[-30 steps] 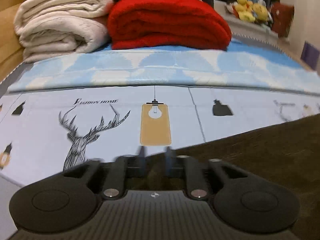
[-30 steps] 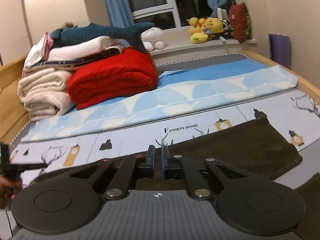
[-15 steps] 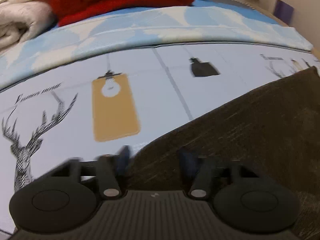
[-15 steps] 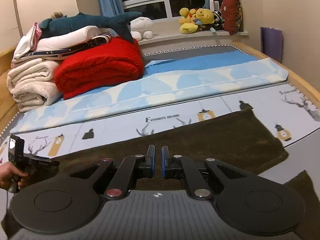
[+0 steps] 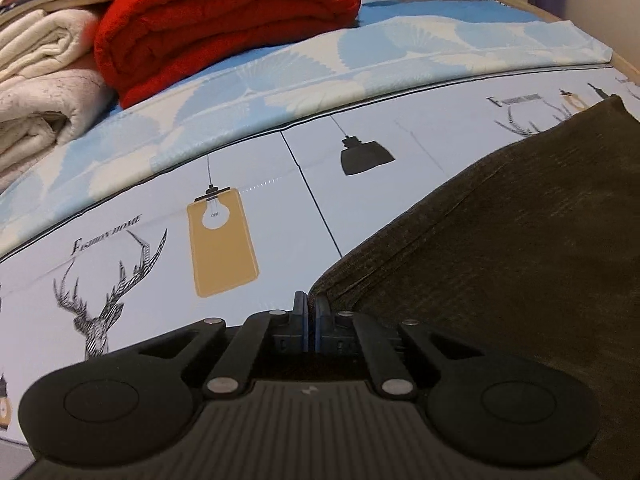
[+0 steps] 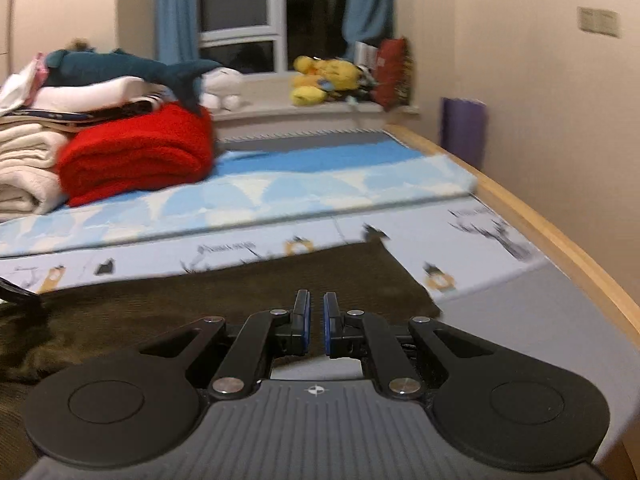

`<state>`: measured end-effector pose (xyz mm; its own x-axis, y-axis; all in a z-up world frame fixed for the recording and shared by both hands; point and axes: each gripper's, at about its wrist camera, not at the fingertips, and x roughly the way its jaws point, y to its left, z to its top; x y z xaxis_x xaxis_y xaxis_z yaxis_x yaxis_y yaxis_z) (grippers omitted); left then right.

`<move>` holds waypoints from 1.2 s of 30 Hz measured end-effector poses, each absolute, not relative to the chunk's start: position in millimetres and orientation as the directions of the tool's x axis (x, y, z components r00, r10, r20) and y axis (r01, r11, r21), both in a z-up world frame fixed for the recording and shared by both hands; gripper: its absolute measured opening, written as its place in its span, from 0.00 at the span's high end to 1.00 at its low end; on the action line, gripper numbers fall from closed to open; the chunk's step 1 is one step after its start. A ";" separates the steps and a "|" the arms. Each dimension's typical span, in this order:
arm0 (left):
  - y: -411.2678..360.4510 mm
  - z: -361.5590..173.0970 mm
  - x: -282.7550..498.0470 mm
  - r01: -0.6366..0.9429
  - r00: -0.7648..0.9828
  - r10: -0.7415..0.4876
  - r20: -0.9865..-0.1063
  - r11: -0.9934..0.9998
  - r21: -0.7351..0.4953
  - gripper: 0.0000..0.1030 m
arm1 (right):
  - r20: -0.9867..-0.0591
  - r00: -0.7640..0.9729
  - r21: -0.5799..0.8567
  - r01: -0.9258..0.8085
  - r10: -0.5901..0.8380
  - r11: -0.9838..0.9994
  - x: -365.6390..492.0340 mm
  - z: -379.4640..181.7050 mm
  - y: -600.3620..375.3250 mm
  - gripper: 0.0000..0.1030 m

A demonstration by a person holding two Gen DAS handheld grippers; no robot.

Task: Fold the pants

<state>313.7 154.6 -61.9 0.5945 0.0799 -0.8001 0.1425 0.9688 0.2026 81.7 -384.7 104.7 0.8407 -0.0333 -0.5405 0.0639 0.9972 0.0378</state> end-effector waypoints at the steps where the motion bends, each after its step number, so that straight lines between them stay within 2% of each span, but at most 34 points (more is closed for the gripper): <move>1: 152.3 -57.7 309.0 0.146 0.595 0.078 -0.800 0.968 0.203 0.98 | -0.552 0.832 0.022 0.075 -0.050 0.997 77.0 101.8 -386.1 0.93; 6: 136.3 -28.1 274.9 0.162 0.603 0.056 -0.796 0.968 0.191 0.98 | -0.594 0.803 0.016 0.074 -0.050 0.997 54.5 89.8 -389.7 0.93; 13: 97.3 23.4 180.9 0.226 0.641 -0.014 -0.767 0.959 0.172 0.98 | -0.574 0.815 0.000 0.093 -0.076 0.996 38.9 91.3 -396.8 0.93; 19: 63.0 14.2 76.6 0.301 0.615 -0.073 -0.785 0.942 0.148 0.98 | -0.584 0.810 0.033 0.097 -0.060 0.995 46.3 83.3 -414.2 0.93; 21: 70.1 0.6 60.1 0.305 0.587 -0.103 -0.803 0.947 0.101 0.92 | -0.598 0.800 0.074 0.122 -0.054 0.990 53.5 79.1 -421.2 0.93; 23: 97.5 -1.5 48.3 0.209 0.600 -0.102 -0.794 0.977 0.032 0.89 | -0.608 0.793 0.128 0.149 -0.041 0.981 59.0 73.8 -427.2 0.93; 24: 117.8 1.0 43.8 0.131 0.615 -0.105 -0.782 0.991 -0.030 0.85 | -0.612 0.790 0.148 0.158 -0.034 0.976 61.2 70.0 -428.9 0.93; 26: 157.6 1.6 33.7 0.002 0.629 -0.140 -0.765 0.984 -0.179 0.70 | -0.628 0.778 0.172 0.149 -0.008 0.974 67.7 59.2 -426.5 0.93; 29: 207.1 -14.3 23.6 -0.165 0.586 -0.176 -0.791 0.930 -0.329 0.59 | -0.626 0.779 0.184 0.113 0.028 0.976 79.8 47.6 -418.8 0.93; 31: 230.5 -34.5 22.1 -0.267 0.511 -0.219 -0.831 0.879 -0.395 0.54 | -0.630 0.775 0.205 0.105 0.049 0.973 90.0 37.7 -415.1 0.93; 34: 247.7 -65.2 25.6 -0.339 0.418 -0.310 -0.854 0.819 -0.463 0.53 | -0.656 0.751 0.248 0.117 0.077 0.962 107.7 23.4 -412.1 0.93; 36: 252.7 -76.5 30.9 -0.374 0.400 -0.316 -0.860 0.801 -0.468 0.43 | -0.650 0.753 0.301 0.129 0.104 0.945 121.5 20.3 -411.5 0.93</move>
<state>30.9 252.7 -76.5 0.4000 -0.3157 -0.8604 -0.3739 0.8010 -0.4676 121.5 -411.5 20.3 0.7530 0.1043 -0.6497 0.1291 0.9447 0.3013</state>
